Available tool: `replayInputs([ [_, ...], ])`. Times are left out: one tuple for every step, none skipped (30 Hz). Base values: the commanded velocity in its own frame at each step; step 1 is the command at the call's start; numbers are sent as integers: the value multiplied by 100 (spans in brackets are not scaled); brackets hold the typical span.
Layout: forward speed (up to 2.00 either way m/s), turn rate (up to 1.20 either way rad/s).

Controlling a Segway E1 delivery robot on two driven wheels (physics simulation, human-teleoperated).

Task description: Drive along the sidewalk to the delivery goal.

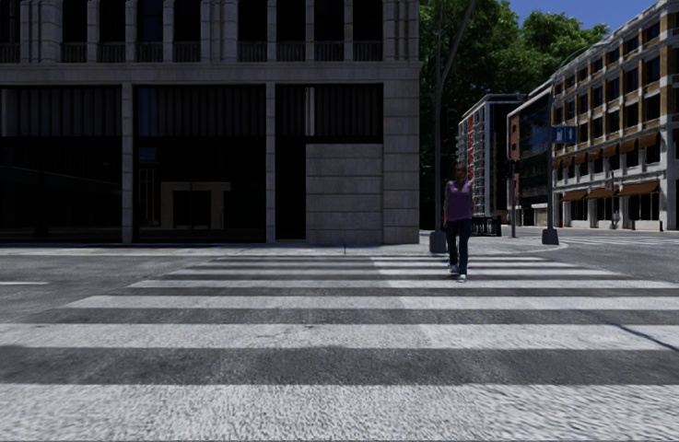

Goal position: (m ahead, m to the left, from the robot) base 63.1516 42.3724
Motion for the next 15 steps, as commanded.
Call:
replayInputs([
  [169,0],
  [169,0],
  [169,0],
  [169,0],
  [169,0],
  [169,0],
  [169,0],
  [169,0],
  [169,0],
  [169,0],
  [169,0],
  [169,0],
  [169,0],
  [169,0],
  [169,0],
])
